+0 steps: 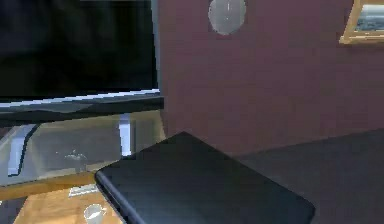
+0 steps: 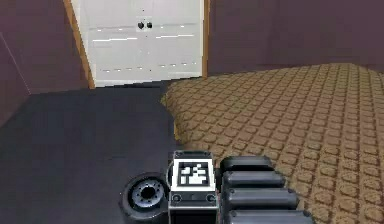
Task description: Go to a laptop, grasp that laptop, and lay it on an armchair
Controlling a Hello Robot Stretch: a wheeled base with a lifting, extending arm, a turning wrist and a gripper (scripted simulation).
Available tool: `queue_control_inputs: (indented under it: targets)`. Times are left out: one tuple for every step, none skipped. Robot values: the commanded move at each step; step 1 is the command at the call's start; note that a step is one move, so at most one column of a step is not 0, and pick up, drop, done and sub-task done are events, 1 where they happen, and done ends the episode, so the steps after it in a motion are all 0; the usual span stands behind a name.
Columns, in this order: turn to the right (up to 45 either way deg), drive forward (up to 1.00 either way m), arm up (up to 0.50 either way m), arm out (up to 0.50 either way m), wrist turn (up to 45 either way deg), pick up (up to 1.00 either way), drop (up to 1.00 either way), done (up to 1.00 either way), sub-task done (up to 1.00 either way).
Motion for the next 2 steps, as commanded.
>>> queue_control_inputs:
  targets:
    - [-24.0, 0.00, 0.00, 0.00, 0.0, 0.00, 0.00, 0.00, 0.00]
    - [0.0, 0.05, 0.00, 0.00, 0.0, 0.00, 0.00, 0.00, 0.00]
